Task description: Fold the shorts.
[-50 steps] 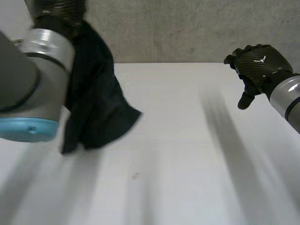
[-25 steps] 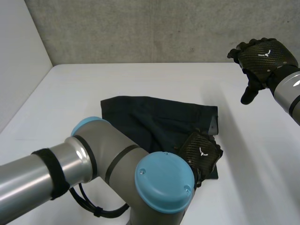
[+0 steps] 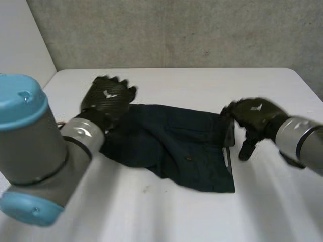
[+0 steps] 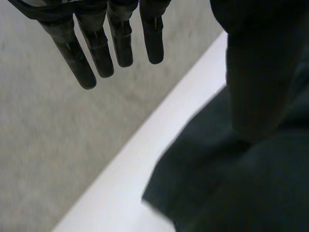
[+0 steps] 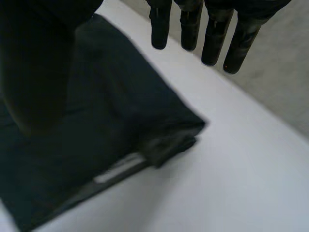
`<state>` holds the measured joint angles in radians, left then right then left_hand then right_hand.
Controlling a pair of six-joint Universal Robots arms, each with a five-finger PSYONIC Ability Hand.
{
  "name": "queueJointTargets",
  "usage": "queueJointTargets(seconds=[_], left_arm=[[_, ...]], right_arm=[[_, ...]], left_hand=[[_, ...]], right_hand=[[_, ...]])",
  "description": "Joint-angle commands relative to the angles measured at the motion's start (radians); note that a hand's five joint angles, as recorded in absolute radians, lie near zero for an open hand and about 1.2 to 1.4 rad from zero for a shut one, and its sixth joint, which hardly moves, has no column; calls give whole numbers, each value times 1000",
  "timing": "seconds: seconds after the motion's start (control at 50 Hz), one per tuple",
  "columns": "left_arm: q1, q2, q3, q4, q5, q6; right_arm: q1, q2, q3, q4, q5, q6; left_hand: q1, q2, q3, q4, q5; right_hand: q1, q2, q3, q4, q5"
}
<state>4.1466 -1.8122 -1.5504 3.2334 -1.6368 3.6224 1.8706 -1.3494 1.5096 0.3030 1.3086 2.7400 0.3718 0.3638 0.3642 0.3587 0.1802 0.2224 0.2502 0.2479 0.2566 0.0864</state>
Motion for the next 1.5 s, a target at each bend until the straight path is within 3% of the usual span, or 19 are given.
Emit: queueJointTargets(seconds=[0.02, 0.1, 0.32, 0.4, 0.42, 0.46, 0.48, 0.56, 0.72, 0.86, 0.98, 1.06, 1.1, 1.14, 1.16, 1.36, 1.5], left_arm=[[202, -111, -42, -10, 167, -45], [242, -183, -20, -26, 184, -79], [230, -262, -13, -112, 233, -91], [224, -263, -19, -110, 229, -91], [218, -266, -17, -110, 226, -90], [214, -271, -14, -110, 221, -88], [213, -272, -13, -110, 219, -88], [207, -253, -13, -113, 203, -88], [195, 66, 0, -113, 186, -97], [199, 303, 36, -133, 189, -152], [196, 268, -31, -179, 190, -162], [196, 200, -88, -231, 187, -157], [196, 177, -108, -271, 187, -157], [196, 174, -112, -294, 186, -156], [198, 174, -114, -305, 184, -156], [195, 189, -83, -311, 189, -157], [164, 206, -102, -311, 187, -166]], right_arm=[[73, 79, 185, -250, -25, 106], [110, 125, 237, -333, -2, 106], [153, 217, 271, -435, 129, 72], [154, 243, 274, -455, 133, 29], [153, 243, 274, -458, 132, 21], [147, 239, 274, -459, 132, 21], [144, 234, 274, -463, 132, 21], [140, 208, 273, -475, 132, 20], [139, -51, 224, -460, 126, 18], [125, -174, 85, -267, 120, 6], [119, -151, 75, -124, 86, -71], [117, -88, 98, -6, 60, -222], [108, -62, 109, 85, 47, -318], [98, -57, 106, 132, 50, -370], [81, -57, 92, 145, 49, -381], [24, -30, -8, -45, 18, 64], [38, 170, -49, -51, 1, 122]], left_hand=[[65, 73, 72, 78, 82], [88, 96, 96, 101, 105], [127, 135, 134, 140, 144], [314, 322, 321, 327, 331], [567, 575, 575, 580, 584], [871, 879, 878, 884, 888], [1006, 1014, 1014, 1019, 1023], [1025, 1032, 1032, 1038, 1041], [1025, 1032, 1032, 1038, 1041], [1025, 1032, 1032, 1038, 1041], [1025, 1032, 1032, 1038, 1041], [1025, 1032, 1032, 1038, 1041], [1025, 1032, 1032, 1038, 1041], [1025, 1032, 1032, 1038, 1041], [1025, 1032, 1032, 1038, 1041], [1025, 1032, 1032, 1038, 1041], [1025, 1032, 1032, 1038, 1041]], right_hand=[[224, 196, 198, 189, 185], [224, 196, 198, 190, 185], [256, 228, 230, 222, 217], [472, 445, 447, 438, 434], [776, 748, 750, 741, 737], [1147, 1119, 1121, 1112, 1108], [1174, 1146, 1148, 1139, 1135], [1174, 1146, 1148, 1140, 1135], [1174, 1146, 1148, 1140, 1135], [1174, 1146, 1148, 1140, 1135], [1174, 1146, 1148, 1140, 1135], [1174, 1146, 1148, 1140, 1135], [872, 844, 846, 837, 833], [335, 307, 309, 301, 296], [-48, -76, -73, -82, -86], [-41, -68, -66, -75, -79], [9, -19, -16, -25, -29]])
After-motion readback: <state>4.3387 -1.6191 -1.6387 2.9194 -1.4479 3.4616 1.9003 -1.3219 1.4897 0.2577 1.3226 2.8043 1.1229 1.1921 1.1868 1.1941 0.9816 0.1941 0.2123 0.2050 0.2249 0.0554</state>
